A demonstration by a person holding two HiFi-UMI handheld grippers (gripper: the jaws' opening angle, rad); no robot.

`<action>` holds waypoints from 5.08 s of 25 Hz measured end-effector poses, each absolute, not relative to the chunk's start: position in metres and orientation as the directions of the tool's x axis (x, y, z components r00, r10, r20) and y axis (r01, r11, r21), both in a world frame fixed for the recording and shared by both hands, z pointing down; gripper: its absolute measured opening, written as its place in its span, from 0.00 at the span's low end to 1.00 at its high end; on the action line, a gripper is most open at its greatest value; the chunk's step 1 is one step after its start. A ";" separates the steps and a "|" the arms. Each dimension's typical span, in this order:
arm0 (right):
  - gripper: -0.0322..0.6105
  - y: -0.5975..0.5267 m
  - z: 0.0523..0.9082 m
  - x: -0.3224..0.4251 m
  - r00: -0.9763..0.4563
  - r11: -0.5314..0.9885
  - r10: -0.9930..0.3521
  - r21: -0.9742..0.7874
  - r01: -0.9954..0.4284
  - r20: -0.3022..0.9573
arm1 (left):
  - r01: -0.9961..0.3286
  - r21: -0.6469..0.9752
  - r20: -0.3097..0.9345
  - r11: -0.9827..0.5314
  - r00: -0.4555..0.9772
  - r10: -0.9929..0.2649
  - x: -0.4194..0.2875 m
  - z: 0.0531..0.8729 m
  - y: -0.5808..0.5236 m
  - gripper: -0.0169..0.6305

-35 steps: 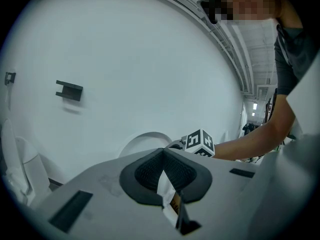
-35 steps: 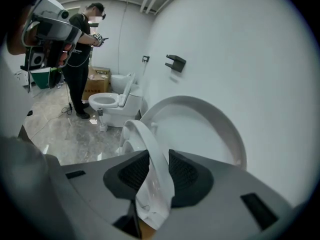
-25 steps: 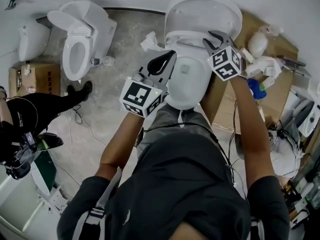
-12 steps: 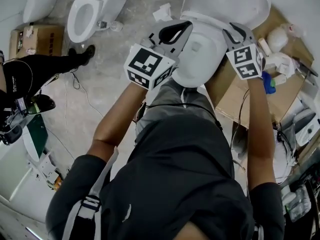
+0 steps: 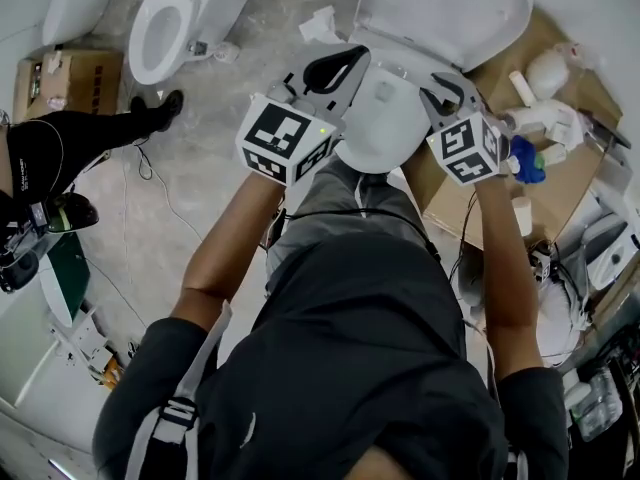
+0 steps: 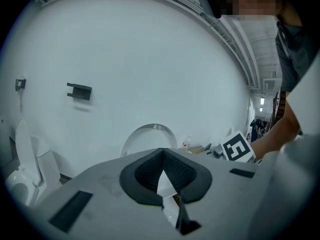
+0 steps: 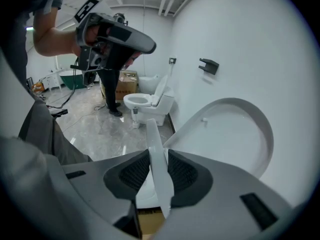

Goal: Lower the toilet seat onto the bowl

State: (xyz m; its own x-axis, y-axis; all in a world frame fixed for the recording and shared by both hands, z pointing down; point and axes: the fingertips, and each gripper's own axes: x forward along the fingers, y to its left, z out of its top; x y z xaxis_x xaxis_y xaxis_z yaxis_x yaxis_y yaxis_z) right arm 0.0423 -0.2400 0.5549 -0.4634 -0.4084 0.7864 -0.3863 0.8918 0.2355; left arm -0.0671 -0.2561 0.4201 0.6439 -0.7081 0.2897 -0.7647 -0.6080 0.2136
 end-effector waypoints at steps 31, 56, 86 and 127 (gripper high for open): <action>0.28 -0.053 0.679 0.010 -0.502 0.969 0.067 -0.176 -0.172 0.862 | -0.784 0.227 0.337 -0.578 0.620 -0.708 -0.056 0.446 -0.218 0.03; 0.24 0.031 0.807 -0.006 -0.419 0.890 0.342 -0.433 -0.143 0.841 | -0.808 0.283 0.459 -0.516 0.587 -0.667 -0.073 0.525 -0.199 0.03; 0.15 0.062 0.960 -0.011 -0.261 0.864 0.379 -0.441 -0.245 0.888 | -0.811 0.359 0.566 -0.461 0.582 -0.583 -0.118 0.639 -0.155 0.03; 0.06 -0.071 0.521 0.005 -0.783 0.810 -0.120 -0.396 -0.433 0.610 | -0.838 0.262 0.398 -0.480 0.546 -0.737 -0.103 0.440 -0.170 0.03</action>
